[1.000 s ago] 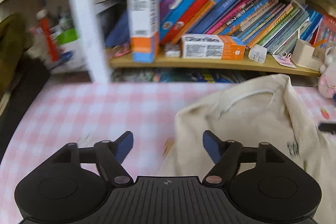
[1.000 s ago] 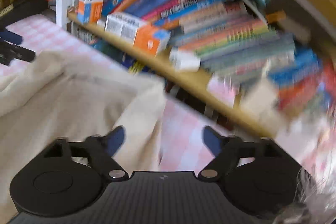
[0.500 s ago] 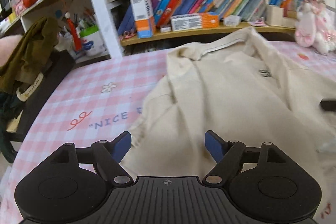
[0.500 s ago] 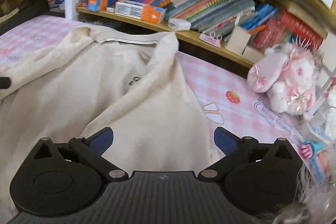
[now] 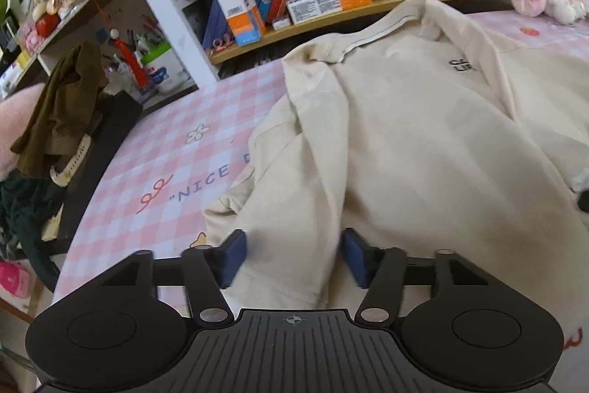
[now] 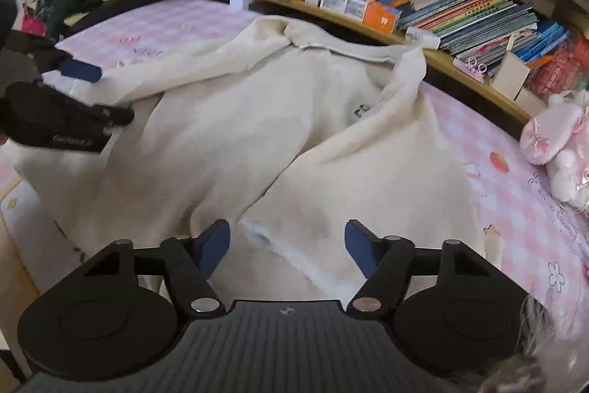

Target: Fold clothes

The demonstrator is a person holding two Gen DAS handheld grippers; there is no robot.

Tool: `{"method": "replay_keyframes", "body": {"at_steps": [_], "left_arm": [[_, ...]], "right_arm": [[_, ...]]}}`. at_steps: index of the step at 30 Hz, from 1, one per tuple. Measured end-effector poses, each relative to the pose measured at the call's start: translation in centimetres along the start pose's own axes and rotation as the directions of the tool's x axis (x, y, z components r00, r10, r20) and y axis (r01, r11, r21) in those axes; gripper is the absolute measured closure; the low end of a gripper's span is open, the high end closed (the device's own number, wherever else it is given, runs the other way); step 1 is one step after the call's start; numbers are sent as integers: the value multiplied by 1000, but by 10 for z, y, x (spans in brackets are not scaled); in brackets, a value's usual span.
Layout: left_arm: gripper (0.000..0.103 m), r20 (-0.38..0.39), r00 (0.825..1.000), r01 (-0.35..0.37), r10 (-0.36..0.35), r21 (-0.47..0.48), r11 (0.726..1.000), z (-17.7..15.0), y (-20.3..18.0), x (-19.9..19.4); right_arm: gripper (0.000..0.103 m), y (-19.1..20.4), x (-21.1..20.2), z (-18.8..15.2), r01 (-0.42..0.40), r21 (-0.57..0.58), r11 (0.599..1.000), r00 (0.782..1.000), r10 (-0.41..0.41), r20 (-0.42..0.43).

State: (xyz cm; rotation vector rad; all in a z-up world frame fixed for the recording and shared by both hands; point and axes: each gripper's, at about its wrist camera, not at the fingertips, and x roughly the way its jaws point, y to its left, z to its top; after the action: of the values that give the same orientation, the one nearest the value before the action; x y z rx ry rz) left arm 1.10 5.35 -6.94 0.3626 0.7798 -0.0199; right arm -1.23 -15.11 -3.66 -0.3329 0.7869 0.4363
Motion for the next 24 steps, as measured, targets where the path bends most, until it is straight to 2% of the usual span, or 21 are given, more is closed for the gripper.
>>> {"method": "replay_keyframes", "body": {"at_steps": [1,2,4,7,8,9,12,14,18,22,24], "left_arm": [[68,1,1000,14,-14,-18,1000,1,5,1],[71,3,1000,31,-31,-39,999,1,11,3],[88,12,997,73,-73,-81,994,2,27,5],[97,29,993,120,-117,-106,987,5,55,10],[97,37,991,135,-131,-116,984,6,65,12],[98,48,989,148,-142,-130,980,8,76,13],[99,65,990,131,-121,-178,975,20,115,33],[99,73,993,110,-96,-210,971,29,143,49],[100,85,995,68,-46,-276,959,48,200,82],[100,92,996,25,6,-332,943,67,253,114],[100,89,995,-4,34,-318,948,80,265,130]], "right_arm": [[36,2,0,-1,5,-8,1000,1000,-5,-3],[37,5,0,-1,16,-20,1000,1000,-16,-4],[42,8,4,0,51,-37,998,999,-51,-14],[48,7,16,2,112,-43,993,991,-115,-70],[52,7,18,3,120,-38,992,988,-123,-91],[67,7,18,4,117,-27,993,988,-119,-95],[86,11,18,9,139,-13,990,982,-140,-127],[90,9,17,14,149,34,988,979,-142,-145],[97,0,15,21,124,191,974,978,-87,-189],[98,8,13,31,94,240,966,978,-46,-201],[99,14,13,37,64,260,964,981,-13,-196]]}}
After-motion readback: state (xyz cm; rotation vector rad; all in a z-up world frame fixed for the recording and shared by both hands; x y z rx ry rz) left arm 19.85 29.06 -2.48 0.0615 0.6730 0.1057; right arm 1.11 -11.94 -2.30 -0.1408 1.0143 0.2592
